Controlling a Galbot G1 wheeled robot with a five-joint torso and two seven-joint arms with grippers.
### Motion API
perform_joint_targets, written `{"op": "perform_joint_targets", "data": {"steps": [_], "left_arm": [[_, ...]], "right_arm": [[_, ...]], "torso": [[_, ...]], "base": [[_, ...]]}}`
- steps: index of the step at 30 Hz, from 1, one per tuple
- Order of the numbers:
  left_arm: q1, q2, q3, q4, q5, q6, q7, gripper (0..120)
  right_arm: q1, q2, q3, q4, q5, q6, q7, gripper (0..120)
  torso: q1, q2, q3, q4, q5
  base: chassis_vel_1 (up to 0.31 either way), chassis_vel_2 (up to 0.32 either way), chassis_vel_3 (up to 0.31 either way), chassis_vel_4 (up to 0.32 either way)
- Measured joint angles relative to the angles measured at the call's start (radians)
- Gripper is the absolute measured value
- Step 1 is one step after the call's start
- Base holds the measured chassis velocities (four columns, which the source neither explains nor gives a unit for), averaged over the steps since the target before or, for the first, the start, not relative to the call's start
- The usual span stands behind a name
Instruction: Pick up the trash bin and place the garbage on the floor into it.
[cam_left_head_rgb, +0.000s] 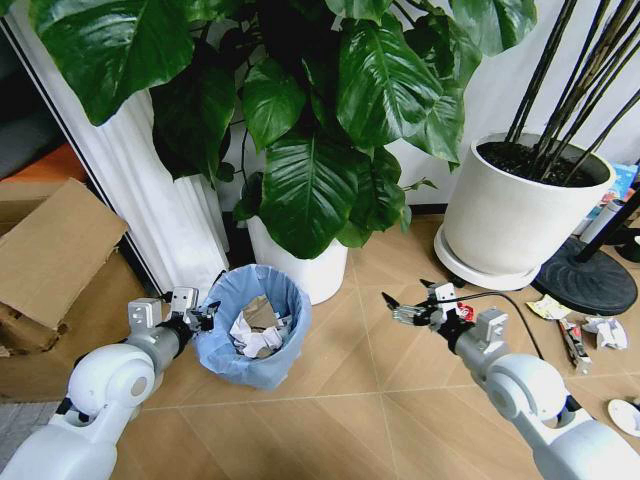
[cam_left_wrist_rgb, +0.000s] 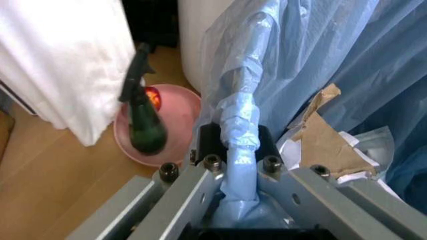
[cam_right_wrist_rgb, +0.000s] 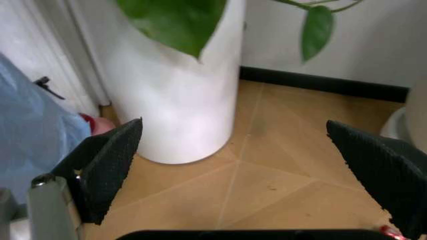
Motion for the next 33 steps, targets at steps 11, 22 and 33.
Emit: {"op": "perform_joint_targets", "data": {"steps": [11, 22, 33], "left_arm": [[0.015, -0.002, 0.002, -0.018, 0.001, 0.000, -0.008, 0], [0.031, -0.004, 0.003, -0.039, 0.003, 0.000, -0.013, 0], [0.036, -0.006, 0.003, -0.044, 0.004, 0.000, -0.014, 0]], "right_arm": [[-0.026, 0.004, 0.030, -0.005, -0.003, 0.010, -0.013, 100], [-0.052, 0.006, 0.055, -0.003, -0.010, 0.017, -0.024, 100], [-0.063, 0.010, 0.061, -0.005, -0.018, 0.026, -0.029, 100]], "torso": [[0.000, 0.000, 0.000, -0.0002, -0.0003], [0.000, 0.000, 0.000, -0.0002, -0.0003], [0.000, 0.000, 0.000, -0.0002, -0.0005]], "base": [[-0.118, -0.127, 0.123, 0.120], [-0.100, -0.103, 0.115, 0.110], [-0.152, -0.158, 0.153, 0.158]]}}
